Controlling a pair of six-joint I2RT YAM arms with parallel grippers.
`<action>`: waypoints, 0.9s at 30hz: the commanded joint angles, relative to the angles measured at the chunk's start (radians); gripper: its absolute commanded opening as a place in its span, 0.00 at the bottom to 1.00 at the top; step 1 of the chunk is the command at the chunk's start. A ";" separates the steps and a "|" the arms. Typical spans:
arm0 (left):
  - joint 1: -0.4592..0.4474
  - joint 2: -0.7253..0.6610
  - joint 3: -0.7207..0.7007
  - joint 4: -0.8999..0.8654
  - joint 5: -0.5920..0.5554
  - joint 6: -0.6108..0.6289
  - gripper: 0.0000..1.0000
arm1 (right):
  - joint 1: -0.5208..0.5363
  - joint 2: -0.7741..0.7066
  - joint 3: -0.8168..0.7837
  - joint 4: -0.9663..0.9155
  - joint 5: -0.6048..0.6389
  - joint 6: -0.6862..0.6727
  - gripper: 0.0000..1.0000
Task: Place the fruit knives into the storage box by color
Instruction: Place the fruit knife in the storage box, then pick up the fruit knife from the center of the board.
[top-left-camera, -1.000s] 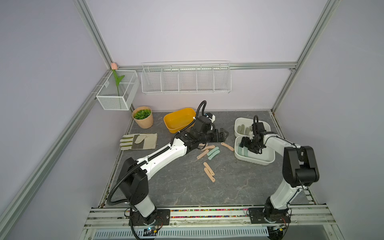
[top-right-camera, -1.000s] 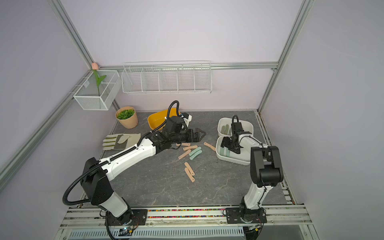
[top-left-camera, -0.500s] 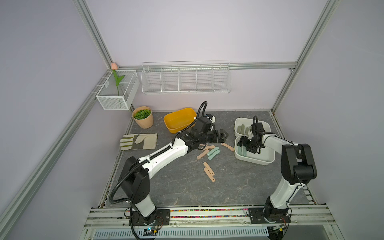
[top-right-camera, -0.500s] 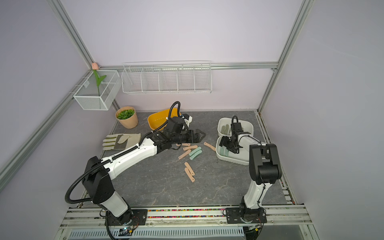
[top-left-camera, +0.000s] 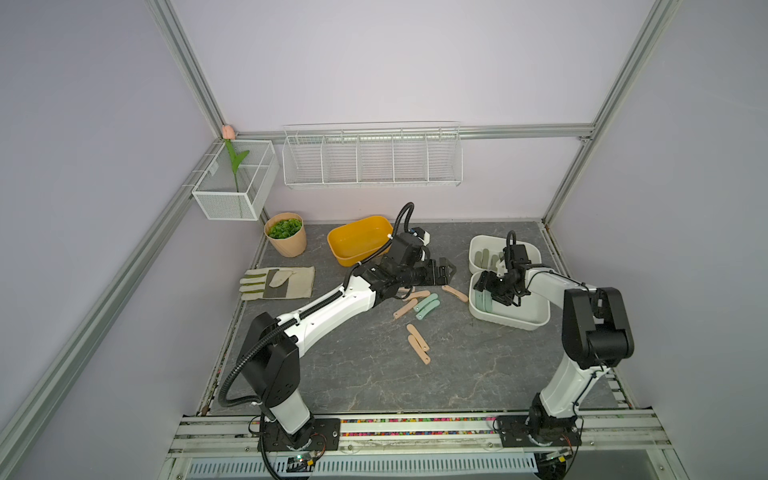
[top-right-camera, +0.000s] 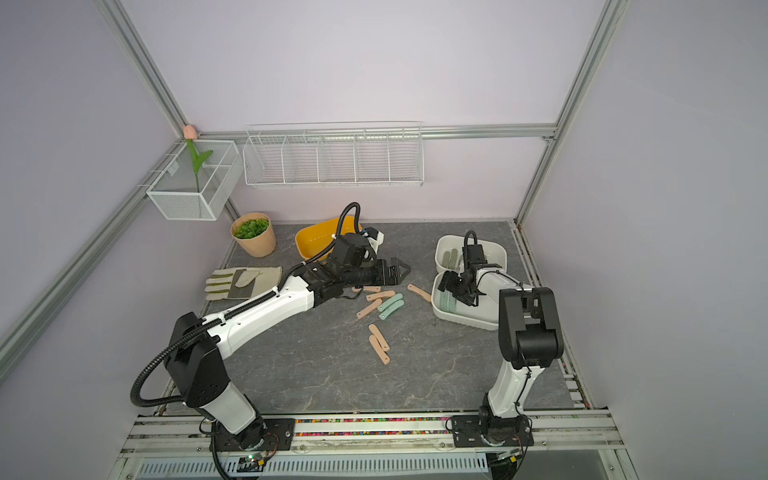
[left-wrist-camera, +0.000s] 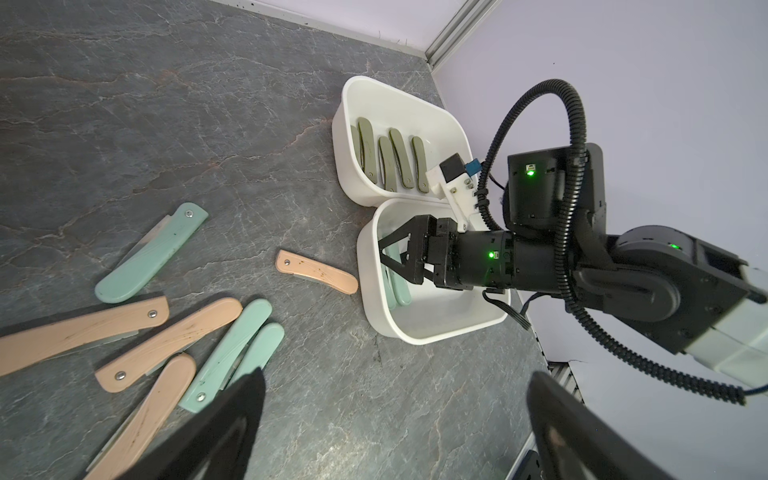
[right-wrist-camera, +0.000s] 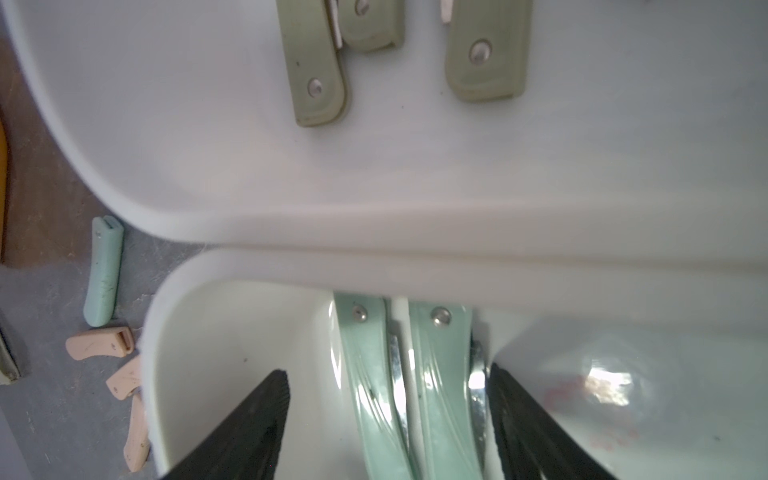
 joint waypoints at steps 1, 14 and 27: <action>0.011 -0.002 0.018 -0.015 0.000 0.016 0.99 | -0.003 -0.090 -0.012 -0.041 -0.005 0.007 0.79; 0.161 -0.210 -0.234 0.040 0.027 0.005 0.99 | 0.220 -0.276 0.038 -0.187 0.105 0.034 0.96; 0.344 -0.421 -0.382 -0.022 0.092 0.042 0.99 | 0.529 -0.014 0.282 -0.384 0.451 0.182 0.96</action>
